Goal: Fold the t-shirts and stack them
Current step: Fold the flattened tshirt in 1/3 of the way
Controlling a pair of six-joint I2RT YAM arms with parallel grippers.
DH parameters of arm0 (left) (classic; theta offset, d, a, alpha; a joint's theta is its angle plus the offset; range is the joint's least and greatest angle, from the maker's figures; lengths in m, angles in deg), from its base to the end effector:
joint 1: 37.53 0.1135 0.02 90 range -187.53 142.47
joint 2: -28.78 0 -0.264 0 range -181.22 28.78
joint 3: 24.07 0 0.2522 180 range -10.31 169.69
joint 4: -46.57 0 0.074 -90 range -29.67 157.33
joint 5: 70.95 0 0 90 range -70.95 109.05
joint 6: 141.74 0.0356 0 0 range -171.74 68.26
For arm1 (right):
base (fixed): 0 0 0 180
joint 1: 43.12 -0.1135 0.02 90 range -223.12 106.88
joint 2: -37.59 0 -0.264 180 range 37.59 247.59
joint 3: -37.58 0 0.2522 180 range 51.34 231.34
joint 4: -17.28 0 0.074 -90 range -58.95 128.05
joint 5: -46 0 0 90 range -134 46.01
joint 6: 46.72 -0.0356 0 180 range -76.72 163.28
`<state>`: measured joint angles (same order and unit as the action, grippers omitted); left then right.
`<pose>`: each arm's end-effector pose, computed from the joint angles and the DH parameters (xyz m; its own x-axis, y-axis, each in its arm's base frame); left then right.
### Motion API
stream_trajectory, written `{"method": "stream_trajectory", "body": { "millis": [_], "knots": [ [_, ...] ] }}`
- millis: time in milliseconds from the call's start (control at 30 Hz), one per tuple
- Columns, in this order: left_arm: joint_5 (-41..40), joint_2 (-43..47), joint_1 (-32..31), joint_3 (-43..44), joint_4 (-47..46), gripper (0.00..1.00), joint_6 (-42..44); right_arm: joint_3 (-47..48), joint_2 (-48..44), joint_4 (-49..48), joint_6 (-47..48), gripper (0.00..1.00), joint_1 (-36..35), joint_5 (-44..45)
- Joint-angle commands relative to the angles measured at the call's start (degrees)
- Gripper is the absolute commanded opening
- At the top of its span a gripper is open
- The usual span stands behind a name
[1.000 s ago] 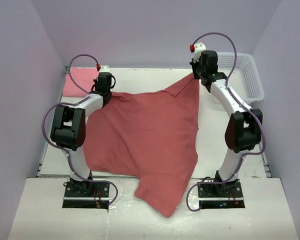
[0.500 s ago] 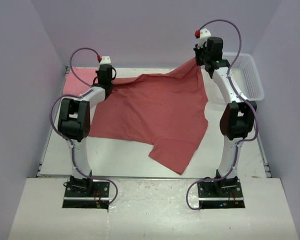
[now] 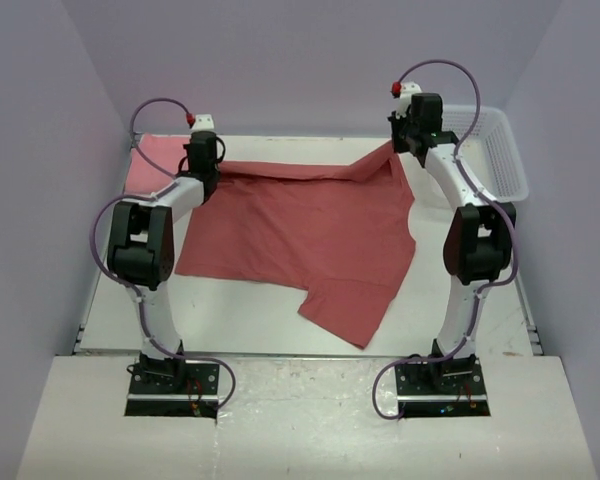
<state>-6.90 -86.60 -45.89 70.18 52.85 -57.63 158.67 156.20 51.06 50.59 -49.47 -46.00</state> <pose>0.4599 -0.0518 0.2123 -0.4270 -0.0305 -0.9037 -0.2990 0.9480 0.1093 0.4889 0.0557 0.2993 -0.4943 -0.1830 -0.8498 -0.2047 0.9746 -0.0907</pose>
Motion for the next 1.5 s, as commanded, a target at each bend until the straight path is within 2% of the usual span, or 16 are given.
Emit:
{"method": "stream_trajectory", "body": {
  "millis": [0, 500, 1100, 1233, 1333, 1400, 1433, 1467],
  "knots": [
    [-1.5, 4.5, 0.4, 0.1, -2.1, 0.00, 1.2, -3.2, -7.7, -0.1, -3.7, 0.00, -0.2, 1.6],
    [-4.3, 5.2, 0.4, -5.0, 2.7, 0.00, -3.5, -15.3, -18.0, 6.4, -5.8, 0.00, -3.7, 11.0],
    [-5.7, 4.2, 0.1, -7.0, 5.9, 0.01, -7.1, -29.5, -26.1, 6.4, -11.2, 0.00, -8.9, 14.2],
    [-7.0, 4.7, 0.0, -8.2, 6.0, 0.09, -8.7, -30.2, -26.1, 7.7, -12.4, 0.00, -9.1, 15.9],
    [-9.8, 4.5, -0.1, -8.4, 7.0, 0.31, -10.0, -30.4, -25.3, 8.9, -14.4, 0.00, -9.1, 17.6],
    [-12.3, 4.5, -0.2, -7.9, 11.0, 0.34, -13.1, -31.5, -25.1, 9.5, -15.8, 0.00, -9.5, 19.1],
    [-13.4, 4.9, -0.1, -8.2, 11.3, 0.37, -13.9, -32.2, -25.4, 9.3, -17.4, 0.08, -10.0, 18.9],
    [-13.9, 5.0, -0.1, -8.1, 12.5, 0.52, -15.5, -32.4, -25.4, 10.6, -18.9, 0.27, -10.4, 19.4]
  ]
}}
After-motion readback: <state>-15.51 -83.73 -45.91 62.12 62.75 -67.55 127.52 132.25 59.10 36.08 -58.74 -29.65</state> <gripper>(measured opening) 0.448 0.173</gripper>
